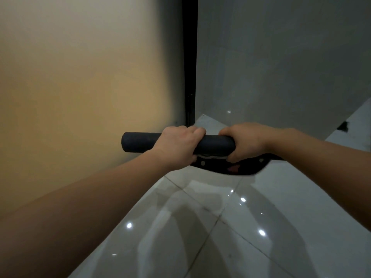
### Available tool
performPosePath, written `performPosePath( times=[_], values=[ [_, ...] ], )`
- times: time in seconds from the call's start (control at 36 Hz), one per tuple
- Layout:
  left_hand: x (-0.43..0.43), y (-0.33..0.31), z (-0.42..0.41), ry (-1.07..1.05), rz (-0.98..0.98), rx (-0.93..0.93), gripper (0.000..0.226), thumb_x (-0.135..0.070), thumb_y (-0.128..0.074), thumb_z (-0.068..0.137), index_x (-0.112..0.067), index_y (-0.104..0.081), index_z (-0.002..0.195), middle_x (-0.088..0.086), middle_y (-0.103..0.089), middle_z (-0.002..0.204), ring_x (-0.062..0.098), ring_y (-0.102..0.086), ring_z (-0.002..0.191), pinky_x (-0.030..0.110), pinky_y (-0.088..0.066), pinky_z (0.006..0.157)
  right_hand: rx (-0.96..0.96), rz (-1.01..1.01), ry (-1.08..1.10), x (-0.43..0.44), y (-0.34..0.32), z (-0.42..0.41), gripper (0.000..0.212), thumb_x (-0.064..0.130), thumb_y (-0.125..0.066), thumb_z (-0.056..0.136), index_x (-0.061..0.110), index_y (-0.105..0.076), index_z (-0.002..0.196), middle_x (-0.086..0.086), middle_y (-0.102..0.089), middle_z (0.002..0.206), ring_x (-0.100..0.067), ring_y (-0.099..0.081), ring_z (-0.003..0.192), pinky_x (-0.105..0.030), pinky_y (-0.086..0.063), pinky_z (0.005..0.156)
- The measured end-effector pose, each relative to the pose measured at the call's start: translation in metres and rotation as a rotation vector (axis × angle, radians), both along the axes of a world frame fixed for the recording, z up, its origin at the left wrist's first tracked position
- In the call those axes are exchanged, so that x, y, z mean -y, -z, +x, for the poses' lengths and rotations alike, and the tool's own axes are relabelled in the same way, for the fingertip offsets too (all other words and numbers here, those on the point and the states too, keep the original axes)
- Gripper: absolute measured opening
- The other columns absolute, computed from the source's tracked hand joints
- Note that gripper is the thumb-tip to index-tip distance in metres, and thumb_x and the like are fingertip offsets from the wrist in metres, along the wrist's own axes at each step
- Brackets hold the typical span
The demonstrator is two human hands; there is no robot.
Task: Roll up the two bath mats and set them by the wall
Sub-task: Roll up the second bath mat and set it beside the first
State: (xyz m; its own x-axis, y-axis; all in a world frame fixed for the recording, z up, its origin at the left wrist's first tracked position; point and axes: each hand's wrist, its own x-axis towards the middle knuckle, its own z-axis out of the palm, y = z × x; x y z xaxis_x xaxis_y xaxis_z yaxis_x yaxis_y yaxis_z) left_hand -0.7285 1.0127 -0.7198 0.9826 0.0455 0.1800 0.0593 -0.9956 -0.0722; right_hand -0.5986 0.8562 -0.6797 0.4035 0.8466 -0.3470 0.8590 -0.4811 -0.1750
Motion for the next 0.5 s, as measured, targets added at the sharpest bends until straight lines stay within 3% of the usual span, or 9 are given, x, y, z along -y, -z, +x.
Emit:
performPosePath(
  times=[0.14, 0.25, 0.39, 0.5],
  values=[
    [-0.004, -0.002, 0.003, -0.092, -0.225, -0.076, 0.061, -0.050, -0.066, 0.068, -0.029, -0.042, 0.119, -0.007, -0.059, 0.113, 0.020, -0.060, 0.096, 0.036, -0.048, 0.076, 0.372, 0.112, -0.152, 0.003, 0.007, -0.005, 0.034, 0.039, -0.065, 0.070, 0.029, -0.050, 0.098, 0.007, -0.052, 0.077, -0.023, -0.058, 0.074, -0.029, -0.033, 0.058],
    [-0.005, -0.007, 0.004, -0.182, -0.467, -0.242, 0.060, -0.055, -0.070, 0.065, -0.034, -0.047, 0.116, -0.010, -0.063, 0.104, 0.018, -0.060, 0.089, 0.035, -0.050, 0.081, 0.624, 0.271, -0.332, 0.006, 0.014, 0.000, 0.029, 0.034, -0.060, 0.080, 0.021, -0.052, 0.104, -0.001, -0.061, 0.085, -0.025, -0.059, 0.070, -0.030, -0.038, 0.054],
    [-0.003, -0.014, 0.004, -0.171, -0.576, -0.343, 0.050, -0.043, -0.072, 0.069, -0.032, -0.052, 0.114, -0.008, -0.063, 0.097, 0.017, -0.060, 0.085, 0.030, -0.047, 0.071, 0.709, 0.377, -0.396, 0.006, 0.023, 0.001, 0.028, 0.024, -0.069, 0.070, 0.014, -0.057, 0.093, -0.006, -0.057, 0.071, -0.025, -0.053, 0.054, -0.032, -0.042, 0.047],
    [-0.003, -0.007, 0.003, -0.174, -0.506, -0.277, 0.040, -0.041, -0.069, 0.071, -0.030, -0.054, 0.107, -0.007, -0.063, 0.092, 0.017, -0.058, 0.082, 0.029, -0.042, 0.066, 0.643, 0.334, -0.380, 0.004, 0.023, 0.001, 0.035, 0.030, -0.068, 0.070, 0.019, -0.054, 0.100, -0.003, -0.057, 0.079, -0.024, -0.055, 0.064, -0.032, -0.041, 0.054]
  ],
)
